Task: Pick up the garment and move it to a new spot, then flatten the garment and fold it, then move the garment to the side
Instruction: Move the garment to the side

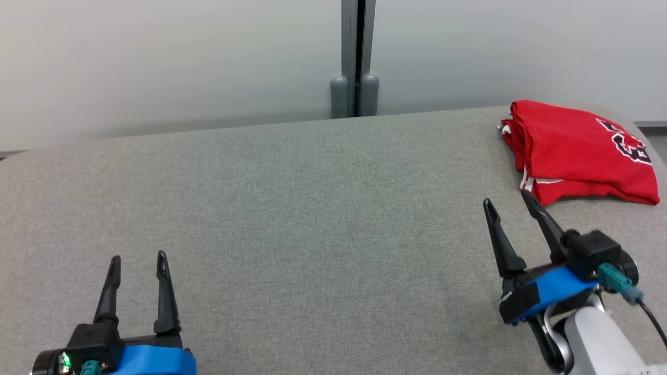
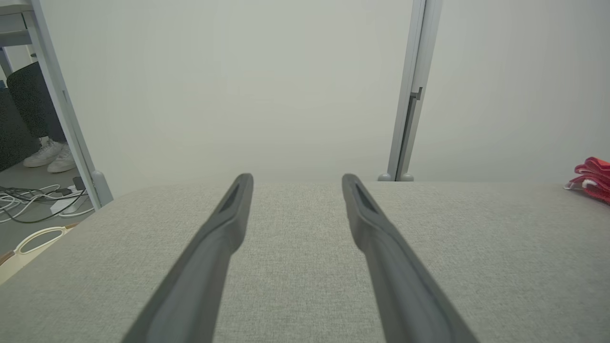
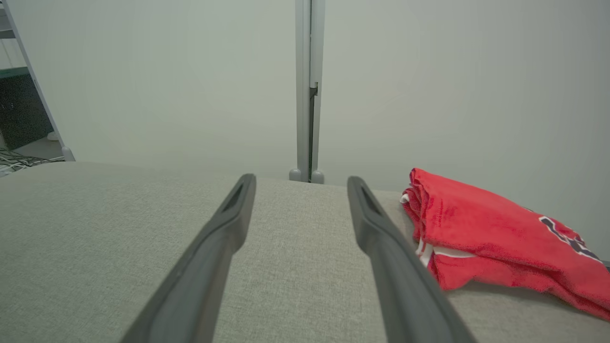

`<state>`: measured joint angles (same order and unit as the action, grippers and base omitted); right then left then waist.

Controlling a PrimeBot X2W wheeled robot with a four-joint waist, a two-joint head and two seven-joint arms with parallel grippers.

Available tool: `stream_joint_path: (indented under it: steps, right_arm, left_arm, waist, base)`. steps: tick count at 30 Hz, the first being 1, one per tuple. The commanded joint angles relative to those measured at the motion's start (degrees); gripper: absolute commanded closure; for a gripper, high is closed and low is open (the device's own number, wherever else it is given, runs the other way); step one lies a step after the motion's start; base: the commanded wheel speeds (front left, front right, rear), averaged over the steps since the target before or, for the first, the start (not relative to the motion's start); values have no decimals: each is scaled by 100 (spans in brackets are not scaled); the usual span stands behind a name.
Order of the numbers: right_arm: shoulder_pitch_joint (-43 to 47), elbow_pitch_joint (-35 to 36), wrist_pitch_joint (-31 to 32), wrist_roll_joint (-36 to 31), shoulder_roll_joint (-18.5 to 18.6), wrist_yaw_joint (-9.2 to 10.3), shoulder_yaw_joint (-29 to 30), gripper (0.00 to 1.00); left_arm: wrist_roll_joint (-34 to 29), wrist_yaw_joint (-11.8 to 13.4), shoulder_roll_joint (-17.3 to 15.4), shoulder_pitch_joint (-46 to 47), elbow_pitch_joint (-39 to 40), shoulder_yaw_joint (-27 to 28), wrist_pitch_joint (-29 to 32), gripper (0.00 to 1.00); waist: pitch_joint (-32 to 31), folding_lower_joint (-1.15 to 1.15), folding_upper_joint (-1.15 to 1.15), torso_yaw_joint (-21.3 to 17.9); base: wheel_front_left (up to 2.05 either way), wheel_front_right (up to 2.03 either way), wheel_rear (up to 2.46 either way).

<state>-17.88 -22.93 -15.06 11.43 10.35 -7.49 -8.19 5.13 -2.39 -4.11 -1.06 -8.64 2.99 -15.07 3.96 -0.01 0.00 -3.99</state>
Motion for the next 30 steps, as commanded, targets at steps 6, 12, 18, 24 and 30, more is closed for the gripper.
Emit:
stream_joint_path:
  steps: [6,12,18,24,30]
  right_arm:
    - [773,536,24,-127,-300,-1,337,0]
    - [1311,1105,187,-239,-574,-2,758,0]
    - [1737,1561,334,-427,-722,-1,950,0]
    - [1934,1837,507,-322,-751,-1,1008,0]
    - [1965,1910,546,-211,-752,-1,983,0]
  left_arm:
    - [-12,-55,32,-110,-134,-120,-11,0]
    - [-36,-43,63,-78,-196,-281,-11,0]
    - [29,-50,72,20,-255,-346,-11,0]
    - [23,-37,74,73,-276,-352,-11,0]
    - [33,-44,78,101,-253,-381,-11,0]
  waist:
    - [-256,1,0,90]
    - [-290,1,0,181]
    - [-271,1,0,258]
    - [-241,1,0,315]
    - [-210,1,0,340]
  base:
    - [0,0,0]
    - [0,0,0]
    - [0,0,0]
    - [0,0,0]
    - [0,0,0]
